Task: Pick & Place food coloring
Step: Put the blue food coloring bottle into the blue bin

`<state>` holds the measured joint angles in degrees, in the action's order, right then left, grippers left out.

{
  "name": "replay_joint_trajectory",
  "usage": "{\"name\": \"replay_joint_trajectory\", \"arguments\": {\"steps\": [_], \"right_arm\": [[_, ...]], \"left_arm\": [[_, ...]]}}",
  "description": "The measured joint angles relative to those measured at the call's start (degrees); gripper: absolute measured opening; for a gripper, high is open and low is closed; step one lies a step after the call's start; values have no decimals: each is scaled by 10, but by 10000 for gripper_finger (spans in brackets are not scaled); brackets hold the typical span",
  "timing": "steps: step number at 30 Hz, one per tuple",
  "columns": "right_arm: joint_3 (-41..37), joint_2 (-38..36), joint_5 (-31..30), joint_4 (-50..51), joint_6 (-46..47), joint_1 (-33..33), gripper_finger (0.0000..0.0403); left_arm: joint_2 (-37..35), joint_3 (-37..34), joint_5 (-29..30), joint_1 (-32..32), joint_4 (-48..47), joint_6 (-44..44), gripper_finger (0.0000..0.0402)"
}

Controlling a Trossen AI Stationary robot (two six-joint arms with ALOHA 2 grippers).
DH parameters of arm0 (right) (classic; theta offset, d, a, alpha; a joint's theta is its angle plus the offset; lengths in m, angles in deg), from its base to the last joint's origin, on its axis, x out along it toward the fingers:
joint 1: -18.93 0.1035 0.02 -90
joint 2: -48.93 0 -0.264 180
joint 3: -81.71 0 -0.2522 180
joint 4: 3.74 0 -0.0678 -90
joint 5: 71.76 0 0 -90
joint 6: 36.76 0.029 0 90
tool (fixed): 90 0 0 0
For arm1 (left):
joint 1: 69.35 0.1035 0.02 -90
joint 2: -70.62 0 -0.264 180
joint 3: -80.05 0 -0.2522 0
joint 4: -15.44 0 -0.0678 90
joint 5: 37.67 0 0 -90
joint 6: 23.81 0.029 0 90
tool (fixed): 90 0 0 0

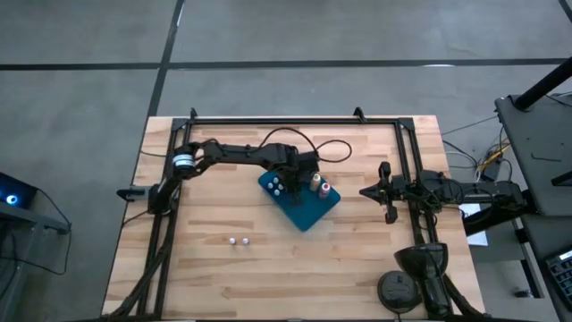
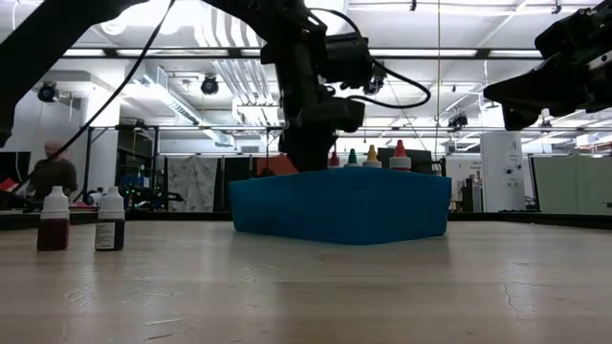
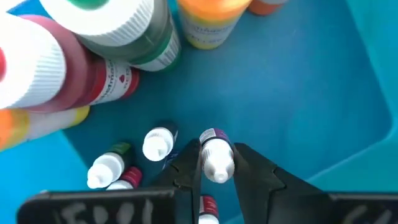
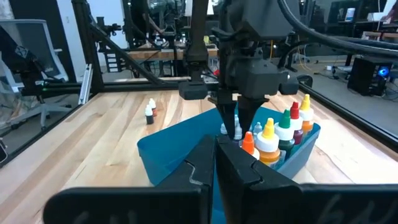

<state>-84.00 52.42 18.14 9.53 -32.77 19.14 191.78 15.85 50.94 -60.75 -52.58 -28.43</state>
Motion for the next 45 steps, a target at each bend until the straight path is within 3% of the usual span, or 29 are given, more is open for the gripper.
{"name": "replay_joint_trajectory", "arguments": {"steps": [45], "right_arm": [[0, 0, 0, 0, -1, 0, 9]], "left_arm": [[35, -2, 7, 1, 42, 4, 53]]}}
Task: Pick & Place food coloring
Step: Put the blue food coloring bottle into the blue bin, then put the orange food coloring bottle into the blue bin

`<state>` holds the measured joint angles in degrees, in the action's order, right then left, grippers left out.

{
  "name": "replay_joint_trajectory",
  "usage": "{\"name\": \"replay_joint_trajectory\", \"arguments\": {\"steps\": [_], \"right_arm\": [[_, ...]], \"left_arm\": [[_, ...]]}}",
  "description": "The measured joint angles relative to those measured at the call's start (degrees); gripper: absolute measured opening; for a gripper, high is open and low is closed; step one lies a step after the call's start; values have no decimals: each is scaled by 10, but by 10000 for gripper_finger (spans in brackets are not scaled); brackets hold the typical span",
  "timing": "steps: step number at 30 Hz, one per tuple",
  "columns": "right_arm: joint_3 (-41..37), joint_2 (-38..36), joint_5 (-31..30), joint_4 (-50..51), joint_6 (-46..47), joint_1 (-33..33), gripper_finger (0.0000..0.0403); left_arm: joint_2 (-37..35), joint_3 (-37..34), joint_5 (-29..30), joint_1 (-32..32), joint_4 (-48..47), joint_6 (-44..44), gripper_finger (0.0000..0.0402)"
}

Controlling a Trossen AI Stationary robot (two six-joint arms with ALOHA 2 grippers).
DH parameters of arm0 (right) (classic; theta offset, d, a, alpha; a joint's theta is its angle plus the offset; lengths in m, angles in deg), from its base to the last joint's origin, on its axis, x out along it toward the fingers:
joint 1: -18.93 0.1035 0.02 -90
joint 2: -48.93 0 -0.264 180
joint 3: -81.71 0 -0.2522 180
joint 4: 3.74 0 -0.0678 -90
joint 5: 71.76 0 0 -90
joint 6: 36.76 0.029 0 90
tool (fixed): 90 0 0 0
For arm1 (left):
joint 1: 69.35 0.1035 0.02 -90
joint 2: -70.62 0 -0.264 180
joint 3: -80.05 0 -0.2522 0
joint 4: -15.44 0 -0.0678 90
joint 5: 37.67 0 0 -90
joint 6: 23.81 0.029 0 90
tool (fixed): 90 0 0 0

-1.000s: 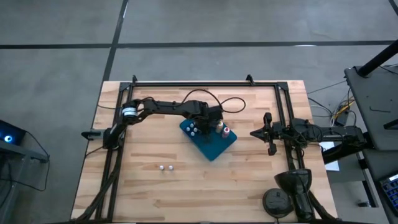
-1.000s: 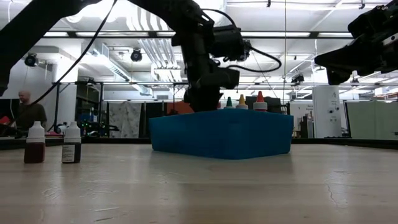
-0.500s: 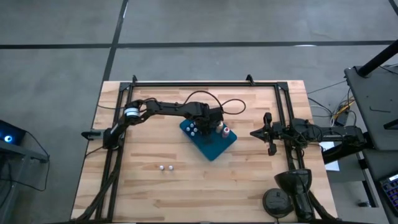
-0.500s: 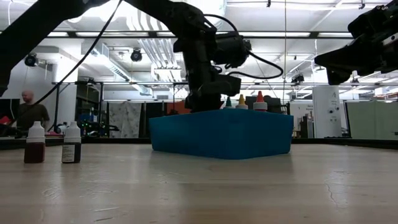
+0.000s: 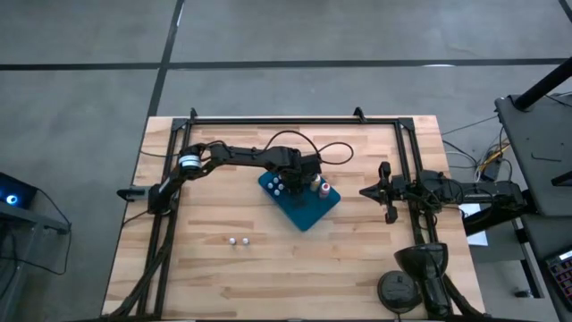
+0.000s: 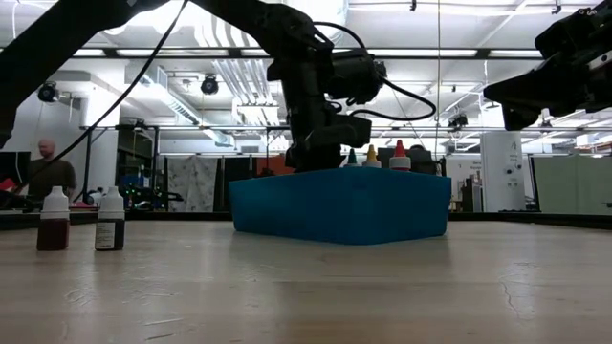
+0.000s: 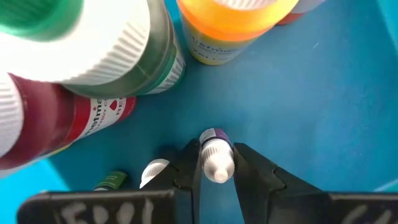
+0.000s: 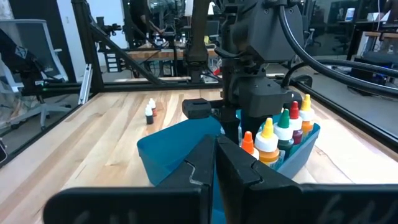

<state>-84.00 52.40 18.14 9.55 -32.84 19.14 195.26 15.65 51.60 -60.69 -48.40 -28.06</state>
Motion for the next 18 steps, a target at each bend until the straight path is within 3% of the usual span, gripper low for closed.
{"name": "replay_joint_trajectory", "arguments": {"steps": [12, 18], "right_arm": [[0, 0, 0, 0, 1, 0, 9], [0, 0, 0, 0, 0, 0, 9]], "left_arm": [[0, 0, 0, 0, 0, 1, 103], [0, 18, -2, 0, -15, 0, 107]]}}
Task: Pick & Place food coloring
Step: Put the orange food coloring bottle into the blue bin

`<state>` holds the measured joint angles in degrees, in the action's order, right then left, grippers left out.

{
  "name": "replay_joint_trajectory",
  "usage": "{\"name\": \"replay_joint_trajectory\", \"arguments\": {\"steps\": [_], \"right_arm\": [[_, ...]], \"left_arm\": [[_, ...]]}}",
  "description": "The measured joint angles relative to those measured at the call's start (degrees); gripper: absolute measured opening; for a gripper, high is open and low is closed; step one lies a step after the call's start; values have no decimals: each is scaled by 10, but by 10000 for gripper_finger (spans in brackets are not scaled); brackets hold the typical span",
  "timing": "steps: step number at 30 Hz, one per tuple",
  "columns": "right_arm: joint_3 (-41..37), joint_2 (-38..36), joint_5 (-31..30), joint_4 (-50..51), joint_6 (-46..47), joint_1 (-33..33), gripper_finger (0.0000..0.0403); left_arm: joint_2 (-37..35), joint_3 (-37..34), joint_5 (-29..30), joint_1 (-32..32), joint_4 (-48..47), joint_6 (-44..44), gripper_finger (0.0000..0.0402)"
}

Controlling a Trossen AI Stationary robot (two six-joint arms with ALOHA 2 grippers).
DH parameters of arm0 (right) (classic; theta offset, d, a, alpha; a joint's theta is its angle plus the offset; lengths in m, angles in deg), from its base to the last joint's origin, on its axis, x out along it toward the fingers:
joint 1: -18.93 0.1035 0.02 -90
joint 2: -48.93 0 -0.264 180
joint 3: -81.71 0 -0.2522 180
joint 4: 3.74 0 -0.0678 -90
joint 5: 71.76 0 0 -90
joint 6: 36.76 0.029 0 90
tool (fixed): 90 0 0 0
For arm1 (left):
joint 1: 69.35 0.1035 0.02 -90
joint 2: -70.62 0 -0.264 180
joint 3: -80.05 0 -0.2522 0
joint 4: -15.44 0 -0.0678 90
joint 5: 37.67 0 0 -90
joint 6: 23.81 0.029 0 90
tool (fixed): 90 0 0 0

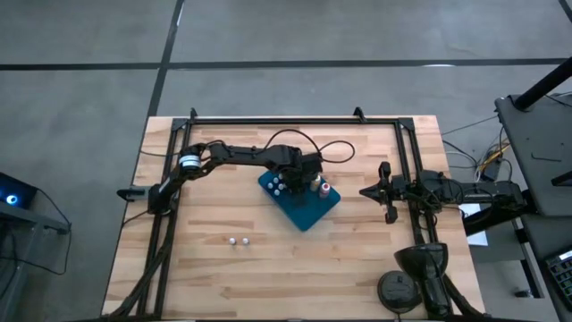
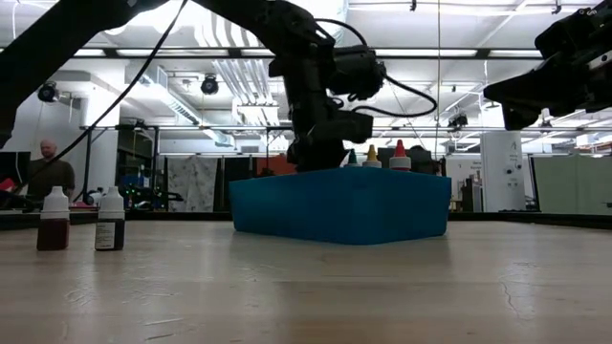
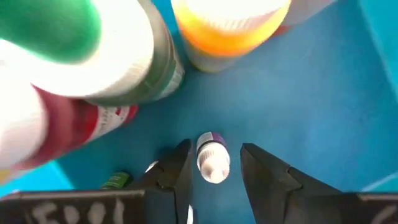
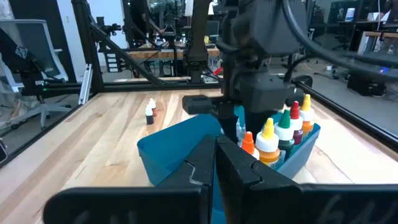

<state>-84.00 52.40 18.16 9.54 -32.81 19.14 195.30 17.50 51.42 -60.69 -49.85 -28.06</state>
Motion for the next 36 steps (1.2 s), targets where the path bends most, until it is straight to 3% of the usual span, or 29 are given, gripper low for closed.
{"name": "replay_joint_trajectory", "arguments": {"steps": [14, 36], "right_arm": [[0, 0, 0, 0, 1, 0, 9], [0, 0, 0, 0, 1, 0, 9]], "left_arm": [[-6, 115, 1, -10, -125, -4, 108], [-31, 81, -1, -93, -149, -3, 108]]}}
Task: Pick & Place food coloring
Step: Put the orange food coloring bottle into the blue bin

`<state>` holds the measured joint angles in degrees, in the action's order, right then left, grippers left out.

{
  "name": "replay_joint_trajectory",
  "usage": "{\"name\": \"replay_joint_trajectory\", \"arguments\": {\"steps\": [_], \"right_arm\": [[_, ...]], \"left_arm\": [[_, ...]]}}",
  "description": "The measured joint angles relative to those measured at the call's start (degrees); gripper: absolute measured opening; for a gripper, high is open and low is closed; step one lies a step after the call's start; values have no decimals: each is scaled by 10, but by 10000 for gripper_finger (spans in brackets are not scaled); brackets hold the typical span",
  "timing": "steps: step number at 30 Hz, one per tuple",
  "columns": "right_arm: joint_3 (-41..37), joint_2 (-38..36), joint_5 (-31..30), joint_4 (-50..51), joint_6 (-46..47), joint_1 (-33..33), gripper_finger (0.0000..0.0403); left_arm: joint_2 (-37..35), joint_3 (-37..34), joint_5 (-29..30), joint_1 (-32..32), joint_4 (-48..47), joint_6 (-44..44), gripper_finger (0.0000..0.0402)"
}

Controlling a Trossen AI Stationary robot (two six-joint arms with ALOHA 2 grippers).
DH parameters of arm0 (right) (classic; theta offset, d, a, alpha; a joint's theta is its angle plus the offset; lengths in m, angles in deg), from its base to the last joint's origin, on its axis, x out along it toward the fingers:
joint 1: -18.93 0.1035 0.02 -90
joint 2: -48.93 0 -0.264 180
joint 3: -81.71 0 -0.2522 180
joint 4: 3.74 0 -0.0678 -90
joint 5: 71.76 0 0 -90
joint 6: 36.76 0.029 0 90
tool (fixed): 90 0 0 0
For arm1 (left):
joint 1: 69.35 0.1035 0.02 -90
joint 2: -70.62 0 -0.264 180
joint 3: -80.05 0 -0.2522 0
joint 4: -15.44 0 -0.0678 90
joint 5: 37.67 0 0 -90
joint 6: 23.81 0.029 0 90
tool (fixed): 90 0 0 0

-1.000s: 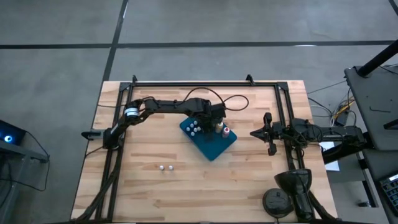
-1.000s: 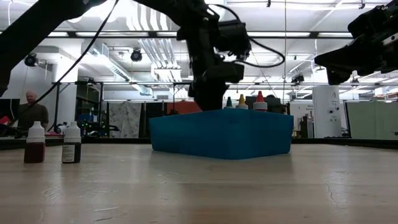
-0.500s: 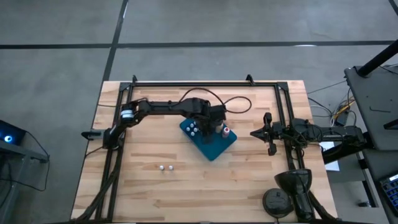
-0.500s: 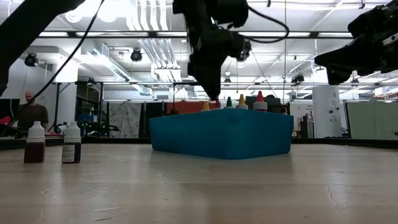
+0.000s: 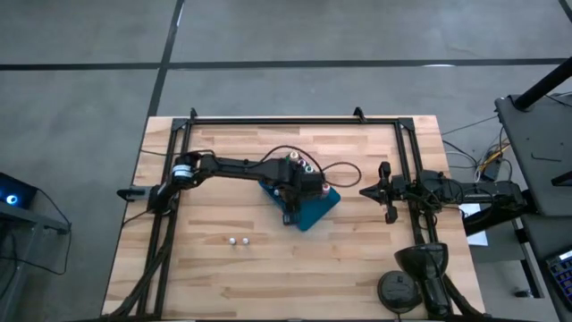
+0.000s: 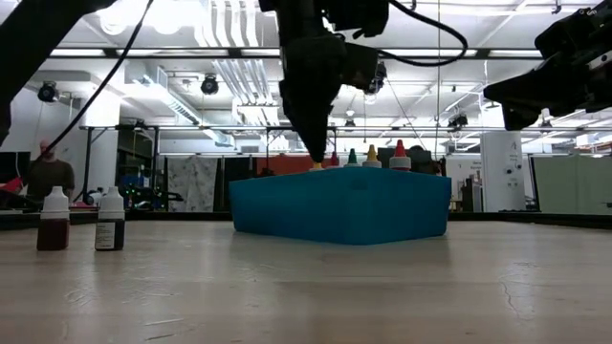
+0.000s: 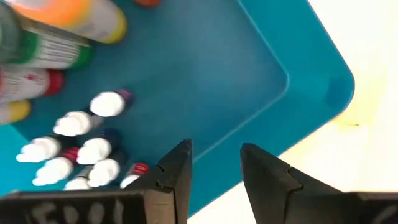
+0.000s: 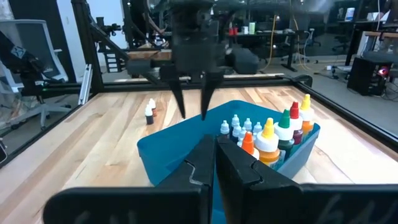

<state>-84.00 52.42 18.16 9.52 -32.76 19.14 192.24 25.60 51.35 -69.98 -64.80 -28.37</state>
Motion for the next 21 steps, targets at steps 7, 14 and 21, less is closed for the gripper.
{"name": "replay_joint_trajectory", "arguments": {"steps": [7, 14, 21], "right_arm": [[0, 0, 0, 0, -1, 0, 9], [0, 0, 0, 0, 0, 0, 9], [0, 0, 0, 0, -1, 0, 9]], "left_arm": [[-37, -58, -2, -26, 22, -5, 108], [-99, -173, -6, -47, 82, -31, 108], [-176, -303, -9, -70, 152, -41, 108]]}}
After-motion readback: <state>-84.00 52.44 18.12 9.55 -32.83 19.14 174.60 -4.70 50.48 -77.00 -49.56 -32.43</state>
